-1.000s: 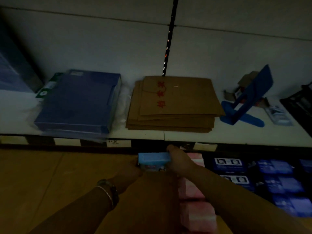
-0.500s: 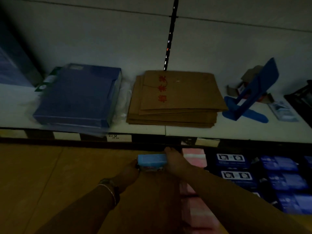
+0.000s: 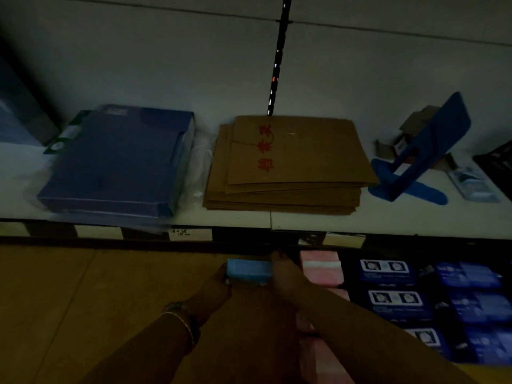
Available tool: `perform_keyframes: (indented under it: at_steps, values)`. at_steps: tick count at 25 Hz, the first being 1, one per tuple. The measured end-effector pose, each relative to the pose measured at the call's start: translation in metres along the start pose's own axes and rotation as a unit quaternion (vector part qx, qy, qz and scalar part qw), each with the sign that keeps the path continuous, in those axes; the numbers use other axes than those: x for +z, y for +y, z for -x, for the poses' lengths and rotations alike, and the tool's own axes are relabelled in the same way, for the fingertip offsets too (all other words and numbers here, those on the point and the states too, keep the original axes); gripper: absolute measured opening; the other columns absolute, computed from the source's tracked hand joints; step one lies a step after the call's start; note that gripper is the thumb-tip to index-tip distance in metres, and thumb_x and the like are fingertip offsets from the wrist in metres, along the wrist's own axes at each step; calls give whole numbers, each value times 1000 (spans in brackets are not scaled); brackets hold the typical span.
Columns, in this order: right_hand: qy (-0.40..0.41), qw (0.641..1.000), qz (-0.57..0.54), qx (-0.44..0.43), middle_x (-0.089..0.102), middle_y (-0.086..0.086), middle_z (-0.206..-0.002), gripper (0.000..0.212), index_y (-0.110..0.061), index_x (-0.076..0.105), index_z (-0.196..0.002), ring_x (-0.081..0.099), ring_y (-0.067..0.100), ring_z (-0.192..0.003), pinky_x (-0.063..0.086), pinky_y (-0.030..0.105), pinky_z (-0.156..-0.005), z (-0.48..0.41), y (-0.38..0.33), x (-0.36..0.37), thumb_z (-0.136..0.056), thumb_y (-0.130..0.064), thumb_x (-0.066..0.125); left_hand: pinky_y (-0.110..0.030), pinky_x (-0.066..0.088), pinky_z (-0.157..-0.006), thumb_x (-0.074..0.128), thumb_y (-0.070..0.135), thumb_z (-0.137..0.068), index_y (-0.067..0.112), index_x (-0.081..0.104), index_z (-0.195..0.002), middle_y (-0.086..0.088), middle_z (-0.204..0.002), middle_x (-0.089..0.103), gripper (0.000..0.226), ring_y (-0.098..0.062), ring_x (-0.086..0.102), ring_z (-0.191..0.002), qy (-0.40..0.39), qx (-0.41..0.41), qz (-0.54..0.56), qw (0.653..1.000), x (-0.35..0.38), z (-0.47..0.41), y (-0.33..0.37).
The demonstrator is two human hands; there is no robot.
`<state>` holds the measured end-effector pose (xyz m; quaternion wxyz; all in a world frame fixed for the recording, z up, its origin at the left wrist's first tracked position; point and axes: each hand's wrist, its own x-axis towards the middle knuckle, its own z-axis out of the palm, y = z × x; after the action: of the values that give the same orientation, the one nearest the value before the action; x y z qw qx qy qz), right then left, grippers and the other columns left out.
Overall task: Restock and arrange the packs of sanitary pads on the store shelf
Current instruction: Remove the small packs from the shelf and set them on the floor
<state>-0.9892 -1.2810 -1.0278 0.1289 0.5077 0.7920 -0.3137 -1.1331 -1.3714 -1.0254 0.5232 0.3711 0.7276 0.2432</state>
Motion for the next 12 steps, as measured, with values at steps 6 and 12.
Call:
perform_keyframes:
  at_steps: [6,12]
  values:
    - [3,1000,-13,0,35,17,-141,59,-7,32,-137,43,30,-126,38,34,-103,-4,-1,-5,-87,-13,62,-32,38,-99,38,0,-96,10,27,-140,-16,-136,44,46,-29,44,-124,7,8,-11,1000,2,-4,4]
    - [1,1000,-16,2,34,18,-142,60,-7,28,-141,41,30,-127,37,34,-103,-1,-4,-8,-89,-11,58,-29,47,-86,37,3,-97,10,18,-143,-19,-134,44,50,-36,47,-120,9,-4,-43,999,5,-4,1]
